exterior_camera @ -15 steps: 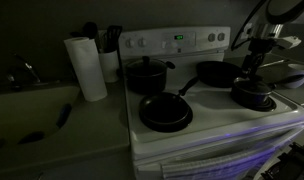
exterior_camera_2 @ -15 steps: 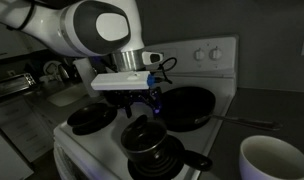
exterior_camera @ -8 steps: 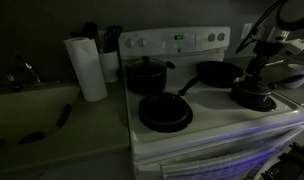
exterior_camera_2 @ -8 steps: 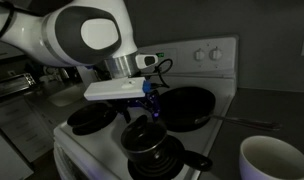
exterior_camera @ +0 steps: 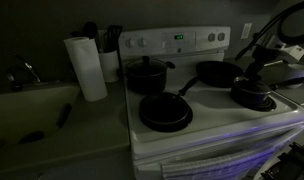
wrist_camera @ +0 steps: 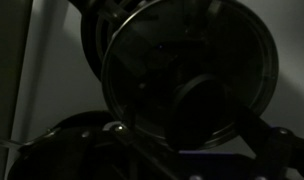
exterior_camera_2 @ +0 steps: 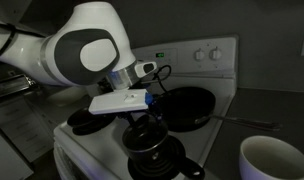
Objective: Remove the lid from the black pot on the bottom right plate
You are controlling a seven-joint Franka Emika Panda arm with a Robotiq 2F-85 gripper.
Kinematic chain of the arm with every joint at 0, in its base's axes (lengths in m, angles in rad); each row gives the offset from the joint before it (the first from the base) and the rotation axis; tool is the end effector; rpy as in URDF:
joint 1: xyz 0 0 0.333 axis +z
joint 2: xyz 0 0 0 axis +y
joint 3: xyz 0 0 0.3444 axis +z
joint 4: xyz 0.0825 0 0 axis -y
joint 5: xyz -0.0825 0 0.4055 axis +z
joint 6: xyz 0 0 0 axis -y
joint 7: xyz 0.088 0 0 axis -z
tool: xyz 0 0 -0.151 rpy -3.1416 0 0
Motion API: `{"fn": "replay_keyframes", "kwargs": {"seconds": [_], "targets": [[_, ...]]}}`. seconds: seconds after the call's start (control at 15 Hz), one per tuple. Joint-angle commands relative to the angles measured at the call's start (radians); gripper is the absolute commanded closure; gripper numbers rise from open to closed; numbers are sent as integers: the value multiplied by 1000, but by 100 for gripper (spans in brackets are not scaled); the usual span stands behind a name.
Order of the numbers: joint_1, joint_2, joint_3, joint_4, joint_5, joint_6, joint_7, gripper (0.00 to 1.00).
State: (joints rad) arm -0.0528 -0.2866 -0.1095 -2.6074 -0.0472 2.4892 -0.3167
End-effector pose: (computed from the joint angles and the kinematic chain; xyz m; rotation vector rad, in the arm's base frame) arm 0.4411 -0.0713 0.3358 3.0771 0.2953 0.2515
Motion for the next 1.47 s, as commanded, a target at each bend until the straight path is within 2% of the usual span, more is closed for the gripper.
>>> {"fn": "replay_keyframes", "kwargs": {"seconds": [0.0,0.4,0.67,0.87,1.4], "targets": [[-17,-25,6,-29,-61,31,29,0],[-19,-51,7,-25,-119,0,70,0],[27,-66,-48,-42,1,66,-39,0],[17,-71,-61,-38,68,28,-20,0],[8,-58,-68,-35,79,-11,26,0]]}}
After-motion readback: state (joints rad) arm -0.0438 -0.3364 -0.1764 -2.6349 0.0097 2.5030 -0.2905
